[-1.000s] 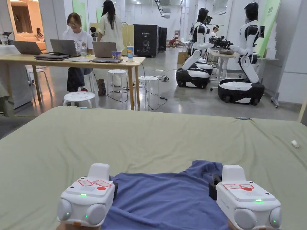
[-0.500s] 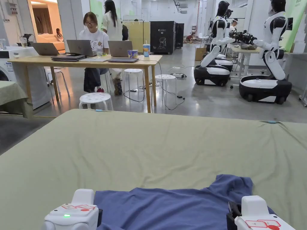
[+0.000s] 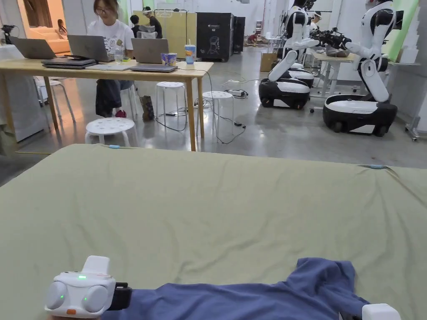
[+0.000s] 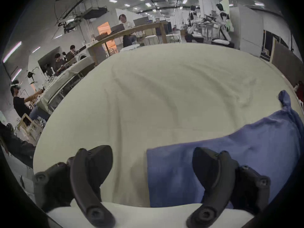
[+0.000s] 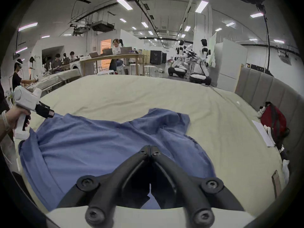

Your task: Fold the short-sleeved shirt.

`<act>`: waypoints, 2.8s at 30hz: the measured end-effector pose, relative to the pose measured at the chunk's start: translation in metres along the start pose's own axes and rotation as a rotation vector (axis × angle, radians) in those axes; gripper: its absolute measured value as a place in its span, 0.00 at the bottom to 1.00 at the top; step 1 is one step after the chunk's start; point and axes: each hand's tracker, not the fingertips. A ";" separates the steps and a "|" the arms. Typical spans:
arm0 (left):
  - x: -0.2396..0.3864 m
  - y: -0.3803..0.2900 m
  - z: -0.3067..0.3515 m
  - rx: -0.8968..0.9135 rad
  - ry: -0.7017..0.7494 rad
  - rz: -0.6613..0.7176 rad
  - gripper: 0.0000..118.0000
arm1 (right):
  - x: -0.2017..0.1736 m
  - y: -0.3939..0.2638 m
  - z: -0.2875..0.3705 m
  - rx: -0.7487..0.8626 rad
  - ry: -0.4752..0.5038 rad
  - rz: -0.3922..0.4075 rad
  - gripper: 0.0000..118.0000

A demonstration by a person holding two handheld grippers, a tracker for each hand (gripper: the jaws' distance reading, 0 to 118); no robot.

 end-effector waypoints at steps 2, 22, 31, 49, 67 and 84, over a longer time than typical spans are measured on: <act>0.008 -0.003 -0.005 -0.051 -0.005 -0.039 0.69 | 0.015 0.003 -0.014 -0.028 -0.033 0.010 0.00; 0.008 -0.007 0.054 0.072 -0.100 -0.072 0.01 | 0.063 0.032 -0.164 -0.413 -0.069 -0.088 0.76; 0.006 -0.008 0.078 0.105 -0.090 -0.047 0.01 | 0.053 0.050 -0.094 -0.246 -0.063 0.042 0.04; -0.025 -0.141 0.238 0.186 -0.231 -0.030 0.01 | 0.057 -0.058 0.147 -0.070 -0.087 0.045 0.04; 0.058 -0.120 0.297 0.491 -0.215 -0.018 0.92 | -0.013 -0.025 0.179 0.177 -0.051 -0.047 0.85; 0.056 -0.143 0.294 0.496 -0.200 0.070 0.00 | -0.081 -0.031 0.167 0.273 -0.072 -0.026 0.00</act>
